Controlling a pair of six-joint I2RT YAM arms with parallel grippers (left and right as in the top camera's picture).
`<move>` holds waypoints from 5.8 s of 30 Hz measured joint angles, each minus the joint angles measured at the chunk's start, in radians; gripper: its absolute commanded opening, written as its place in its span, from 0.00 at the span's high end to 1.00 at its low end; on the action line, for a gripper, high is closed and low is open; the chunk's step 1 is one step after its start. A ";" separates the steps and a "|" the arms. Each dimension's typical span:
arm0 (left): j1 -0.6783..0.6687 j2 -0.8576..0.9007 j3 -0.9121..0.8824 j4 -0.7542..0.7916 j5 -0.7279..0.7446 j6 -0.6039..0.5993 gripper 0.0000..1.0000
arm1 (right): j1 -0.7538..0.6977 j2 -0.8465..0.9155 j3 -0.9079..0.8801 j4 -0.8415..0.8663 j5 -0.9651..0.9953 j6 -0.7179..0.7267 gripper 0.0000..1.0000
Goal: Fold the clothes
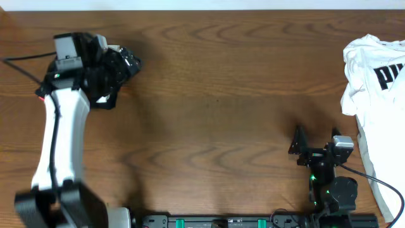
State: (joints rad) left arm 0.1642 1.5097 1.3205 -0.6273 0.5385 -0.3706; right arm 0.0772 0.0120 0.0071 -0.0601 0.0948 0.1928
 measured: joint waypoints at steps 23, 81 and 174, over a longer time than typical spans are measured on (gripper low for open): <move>-0.095 -0.776 0.000 -0.007 0.000 0.000 0.02 | 0.000 0.000 0.000 0.000 0.000 0.000 0.01; -0.192 -1.499 -1.252 0.672 -0.430 0.259 0.02 | 0.000 0.000 0.000 0.000 0.005 0.000 0.01; -0.223 -1.499 -1.303 0.603 -0.453 0.398 0.02 | 0.000 0.000 0.000 0.000 0.007 0.000 0.01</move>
State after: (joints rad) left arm -0.0586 0.0105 0.0177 -0.0238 0.0853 0.0273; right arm 0.0772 0.0120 0.0071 -0.0597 0.1017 0.1925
